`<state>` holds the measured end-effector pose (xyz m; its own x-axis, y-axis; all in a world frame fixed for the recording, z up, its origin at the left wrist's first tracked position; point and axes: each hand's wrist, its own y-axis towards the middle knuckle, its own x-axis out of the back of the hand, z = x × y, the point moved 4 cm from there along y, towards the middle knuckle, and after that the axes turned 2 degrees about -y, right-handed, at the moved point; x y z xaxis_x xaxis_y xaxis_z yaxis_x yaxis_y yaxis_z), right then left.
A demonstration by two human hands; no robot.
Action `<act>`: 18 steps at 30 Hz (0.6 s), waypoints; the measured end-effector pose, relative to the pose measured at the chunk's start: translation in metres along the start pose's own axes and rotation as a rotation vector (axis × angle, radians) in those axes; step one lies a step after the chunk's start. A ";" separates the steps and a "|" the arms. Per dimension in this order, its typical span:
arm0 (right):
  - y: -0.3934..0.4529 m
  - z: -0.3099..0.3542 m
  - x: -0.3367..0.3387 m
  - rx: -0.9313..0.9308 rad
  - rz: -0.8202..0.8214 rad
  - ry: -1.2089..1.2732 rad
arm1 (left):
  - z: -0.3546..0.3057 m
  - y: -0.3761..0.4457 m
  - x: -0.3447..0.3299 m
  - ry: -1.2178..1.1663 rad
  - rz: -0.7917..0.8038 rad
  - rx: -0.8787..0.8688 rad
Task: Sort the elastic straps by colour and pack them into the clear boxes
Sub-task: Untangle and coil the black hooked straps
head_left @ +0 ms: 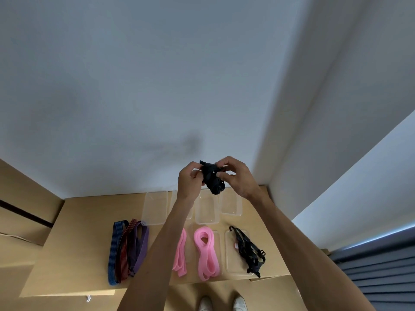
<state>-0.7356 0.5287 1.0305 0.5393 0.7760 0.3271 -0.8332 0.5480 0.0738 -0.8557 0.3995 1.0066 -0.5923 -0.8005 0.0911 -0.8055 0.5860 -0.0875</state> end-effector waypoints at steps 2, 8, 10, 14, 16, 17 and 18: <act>0.004 0.003 0.005 -0.002 -0.008 0.045 | 0.002 0.002 -0.001 -0.087 0.025 0.046; 0.005 0.006 0.003 -0.037 -0.086 0.054 | -0.003 0.002 -0.007 -0.137 0.025 0.008; 0.005 0.007 0.001 -0.066 -0.110 0.049 | -0.009 0.003 -0.010 -0.076 0.048 -0.087; 0.012 0.009 0.000 -0.117 -0.034 0.094 | -0.018 0.000 -0.010 -0.005 0.055 -0.220; 0.013 0.009 0.004 -0.135 -0.014 0.124 | -0.021 -0.002 -0.011 -0.020 0.094 -0.210; 0.013 0.008 0.007 -0.145 -0.033 0.141 | -0.021 -0.003 -0.013 -0.036 0.128 -0.172; 0.013 0.006 0.010 -0.155 -0.065 0.153 | -0.022 -0.003 -0.015 -0.039 0.174 -0.131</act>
<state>-0.7418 0.5412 1.0405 0.6133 0.7695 0.1783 -0.7738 0.6306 -0.0594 -0.8446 0.4119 1.0272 -0.7238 -0.6884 0.0475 -0.6878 0.7253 0.0311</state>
